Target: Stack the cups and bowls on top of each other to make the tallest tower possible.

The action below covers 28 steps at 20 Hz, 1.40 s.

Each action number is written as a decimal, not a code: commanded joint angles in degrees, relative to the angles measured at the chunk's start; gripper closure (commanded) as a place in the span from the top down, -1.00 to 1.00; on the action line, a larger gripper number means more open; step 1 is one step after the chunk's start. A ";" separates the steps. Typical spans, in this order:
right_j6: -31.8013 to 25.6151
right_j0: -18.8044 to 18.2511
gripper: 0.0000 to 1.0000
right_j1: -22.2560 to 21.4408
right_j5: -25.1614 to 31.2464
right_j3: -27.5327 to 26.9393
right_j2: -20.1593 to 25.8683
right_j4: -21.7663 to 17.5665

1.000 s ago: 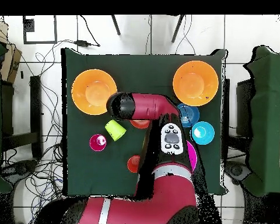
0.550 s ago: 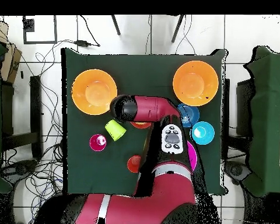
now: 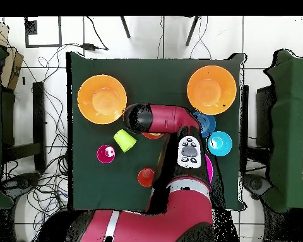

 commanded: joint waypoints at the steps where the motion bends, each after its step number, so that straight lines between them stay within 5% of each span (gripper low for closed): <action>1: -2.75 0.70 -1.00 3.09 -2.14 -1.36 2.94 -4.26; 28: -2.99 0.75 -1.00 3.90 -0.51 -3.94 5.39 -1.72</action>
